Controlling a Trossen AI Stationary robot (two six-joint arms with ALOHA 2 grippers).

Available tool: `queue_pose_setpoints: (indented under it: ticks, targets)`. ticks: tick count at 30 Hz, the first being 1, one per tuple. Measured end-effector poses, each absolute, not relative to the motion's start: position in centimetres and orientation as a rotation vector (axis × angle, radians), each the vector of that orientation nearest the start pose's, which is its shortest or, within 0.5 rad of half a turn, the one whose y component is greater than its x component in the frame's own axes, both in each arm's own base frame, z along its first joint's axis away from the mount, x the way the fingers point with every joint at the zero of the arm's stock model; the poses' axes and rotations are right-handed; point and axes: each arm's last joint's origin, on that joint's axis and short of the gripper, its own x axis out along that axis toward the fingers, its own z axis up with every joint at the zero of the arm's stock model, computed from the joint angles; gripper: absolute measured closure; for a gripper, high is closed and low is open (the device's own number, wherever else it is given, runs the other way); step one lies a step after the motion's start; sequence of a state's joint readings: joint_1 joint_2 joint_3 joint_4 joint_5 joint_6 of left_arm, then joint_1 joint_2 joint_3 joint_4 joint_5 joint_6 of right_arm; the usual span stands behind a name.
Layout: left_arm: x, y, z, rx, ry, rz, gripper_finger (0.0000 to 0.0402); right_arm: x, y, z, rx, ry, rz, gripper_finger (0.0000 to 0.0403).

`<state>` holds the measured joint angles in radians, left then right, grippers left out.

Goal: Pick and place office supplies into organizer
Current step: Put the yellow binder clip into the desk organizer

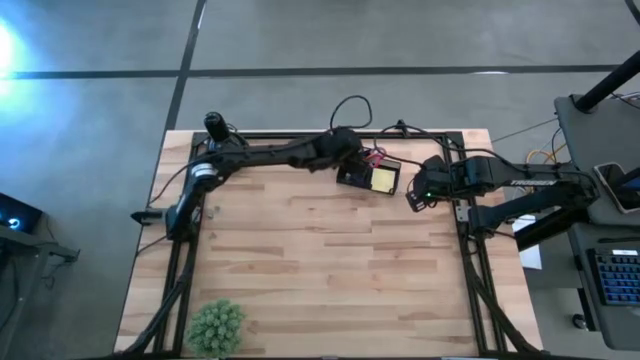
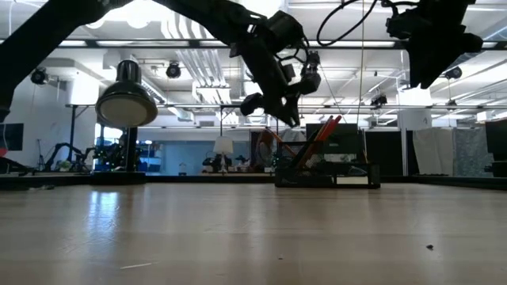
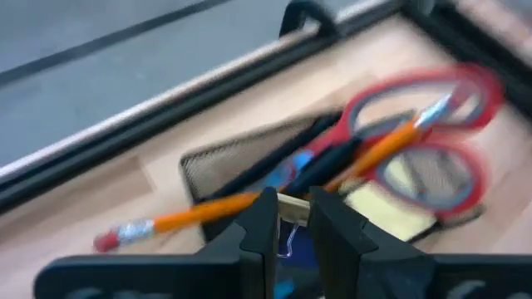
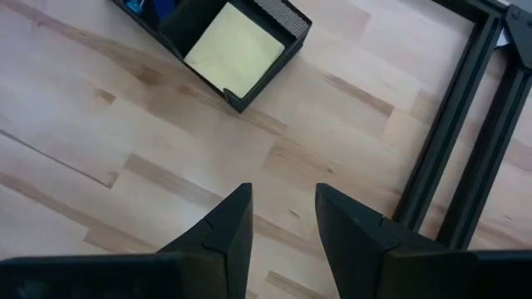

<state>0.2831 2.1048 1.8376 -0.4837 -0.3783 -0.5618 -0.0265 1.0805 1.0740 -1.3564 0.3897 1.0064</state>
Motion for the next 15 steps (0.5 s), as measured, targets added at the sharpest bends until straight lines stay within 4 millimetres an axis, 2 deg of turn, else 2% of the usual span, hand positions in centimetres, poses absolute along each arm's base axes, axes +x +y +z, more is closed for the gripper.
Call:
queue_pose_setpoints:
  ticks: [3,8,12,15]
  targets:
    - [45.4,14.9,26.3,-0.493,0.538,0.832,0.0359,16.0,-1.5,30.2,0.578,1.035,-0.963,0.028]
    - [45.5,15.7,24.9,-0.517,0.582,0.815,0.0359,16.0,-1.5,30.2,0.565,1.04,-0.956,0.028]
    - [45.7,15.6,24.5,-0.542,0.582,0.814,0.0358,16.0,-1.5,30.2,0.555,1.044,-0.951,0.028]
    - [45.7,14.8,25.0,-0.541,0.586,0.788,0.0359,16.0,-1.5,30.2,0.551,1.047,-0.948,0.028]
